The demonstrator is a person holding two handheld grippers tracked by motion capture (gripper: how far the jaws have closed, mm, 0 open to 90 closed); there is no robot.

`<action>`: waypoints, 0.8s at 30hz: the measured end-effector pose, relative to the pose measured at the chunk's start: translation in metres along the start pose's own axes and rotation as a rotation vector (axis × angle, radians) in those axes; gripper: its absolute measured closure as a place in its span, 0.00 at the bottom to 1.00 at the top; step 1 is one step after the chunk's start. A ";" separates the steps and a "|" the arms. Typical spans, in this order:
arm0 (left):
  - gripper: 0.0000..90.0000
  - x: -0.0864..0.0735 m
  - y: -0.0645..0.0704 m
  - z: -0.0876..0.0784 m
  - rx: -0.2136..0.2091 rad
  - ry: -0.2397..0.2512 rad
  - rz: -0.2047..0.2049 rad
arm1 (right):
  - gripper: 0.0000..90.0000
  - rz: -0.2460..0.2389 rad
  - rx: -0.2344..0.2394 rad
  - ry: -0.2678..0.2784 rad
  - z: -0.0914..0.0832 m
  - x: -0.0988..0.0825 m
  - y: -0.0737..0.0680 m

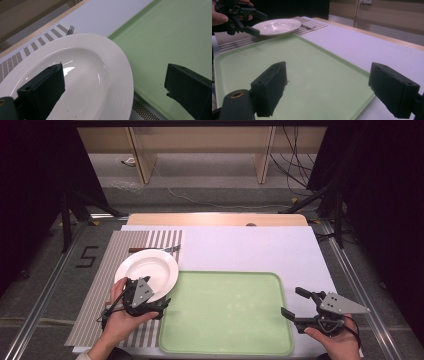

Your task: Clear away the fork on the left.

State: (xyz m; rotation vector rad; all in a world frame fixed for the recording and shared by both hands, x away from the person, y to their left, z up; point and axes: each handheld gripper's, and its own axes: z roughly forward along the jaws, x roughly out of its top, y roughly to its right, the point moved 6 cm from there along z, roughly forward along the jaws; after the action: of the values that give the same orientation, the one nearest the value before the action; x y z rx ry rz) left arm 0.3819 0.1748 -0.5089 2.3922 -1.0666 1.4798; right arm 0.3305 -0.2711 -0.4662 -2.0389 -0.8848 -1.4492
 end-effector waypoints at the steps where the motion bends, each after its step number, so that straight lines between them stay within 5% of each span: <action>1: 0.03 0.000 0.000 0.000 0.000 -0.002 -0.002 | 0.18 0.003 -0.001 0.004 0.000 0.000 0.000; 9: 0.09 0.004 -0.002 0.001 0.001 -0.017 -0.035 | 0.18 0.008 -0.001 0.008 0.000 0.000 0.001; 11: 0.21 0.010 -0.004 0.001 0.007 -0.022 -0.052 | 0.18 0.012 -0.006 0.011 0.000 0.001 0.001; 12: 0.34 0.013 -0.005 0.002 0.007 -0.025 -0.057 | 0.18 0.012 -0.005 0.010 0.001 0.001 0.002; 13: 0.34 0.015 -0.007 0.002 0.008 -0.025 -0.061 | 0.18 0.012 -0.005 0.010 0.001 0.001 0.002; 14: 0.54 0.019 -0.009 0.005 0.008 -0.025 -0.079 | 0.18 0.014 -0.003 0.007 0.002 0.001 0.002; 16: 0.63 0.025 -0.014 0.010 0.006 -0.057 -0.087 | 0.18 0.015 -0.005 0.006 0.002 0.001 0.003; 18: 0.86 0.034 -0.021 0.018 0.015 -0.087 -0.054 | 0.18 0.016 -0.008 0.011 0.001 0.001 0.003; 21: 0.96 0.046 -0.031 0.032 0.009 -0.135 -0.021 | 0.18 0.014 -0.009 0.011 0.001 0.001 0.003; 24: 1.00 0.053 -0.039 0.052 -0.053 -0.215 0.058 | 0.18 0.015 -0.012 0.015 0.001 0.001 0.003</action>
State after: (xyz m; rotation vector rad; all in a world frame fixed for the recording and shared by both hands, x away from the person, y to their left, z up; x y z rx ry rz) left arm 0.4589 0.1539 -0.4817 2.5477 -1.2128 1.2142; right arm 0.3339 -0.2725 -0.4655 -2.0367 -0.8552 -1.4628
